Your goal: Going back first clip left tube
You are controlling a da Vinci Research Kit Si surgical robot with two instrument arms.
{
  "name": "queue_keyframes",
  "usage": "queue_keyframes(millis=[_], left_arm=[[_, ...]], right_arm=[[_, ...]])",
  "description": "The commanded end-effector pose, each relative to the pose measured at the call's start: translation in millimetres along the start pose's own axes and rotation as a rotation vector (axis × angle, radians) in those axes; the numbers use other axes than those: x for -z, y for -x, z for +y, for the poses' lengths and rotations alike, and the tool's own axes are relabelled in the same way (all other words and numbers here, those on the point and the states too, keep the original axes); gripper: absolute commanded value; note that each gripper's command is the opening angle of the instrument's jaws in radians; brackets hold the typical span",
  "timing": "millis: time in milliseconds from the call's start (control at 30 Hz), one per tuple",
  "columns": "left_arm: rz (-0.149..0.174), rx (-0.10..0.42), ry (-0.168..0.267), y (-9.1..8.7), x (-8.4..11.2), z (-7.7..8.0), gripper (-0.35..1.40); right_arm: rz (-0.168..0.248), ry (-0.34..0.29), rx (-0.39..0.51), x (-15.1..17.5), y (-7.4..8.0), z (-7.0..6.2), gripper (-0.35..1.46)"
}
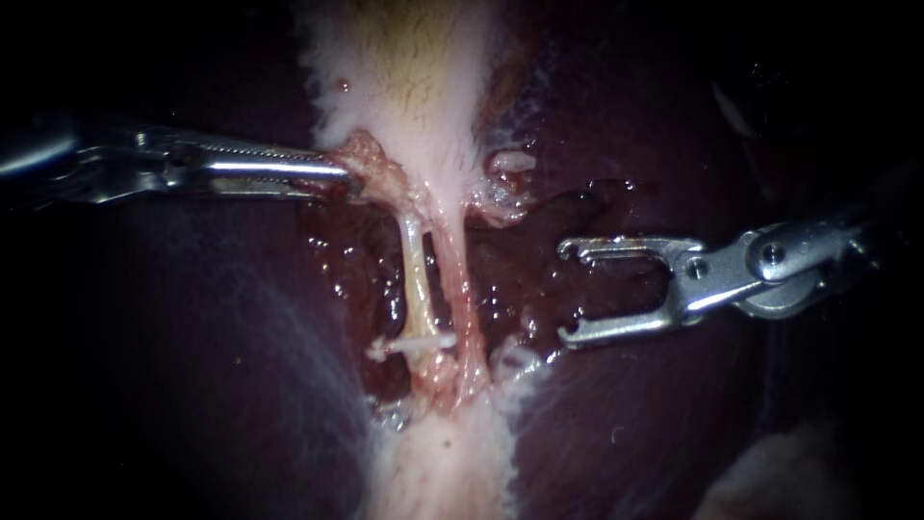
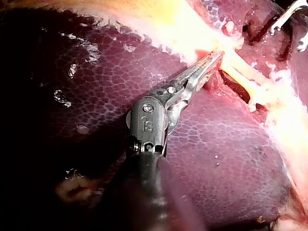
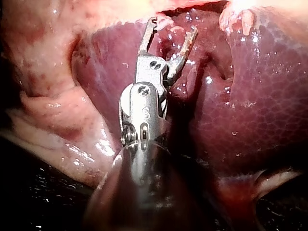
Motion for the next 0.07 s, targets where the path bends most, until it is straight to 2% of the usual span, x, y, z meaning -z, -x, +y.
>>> queue_keyframes(millis=[33, 67], left_arm=[[0.000, 0.000, 0.000, 0.0, 0.1, 0.0, -0.35], [0.000, 0.000, 0.001, 0.0, 0.1, 0.0, -0.35]], right_arm=[[0.000, 0.000, 0.000, 0.0, 0.0, 0.0, 0.50], [0.000, 0.000, 0.000, 0.0, 0.0, -0.1, 0.50]])
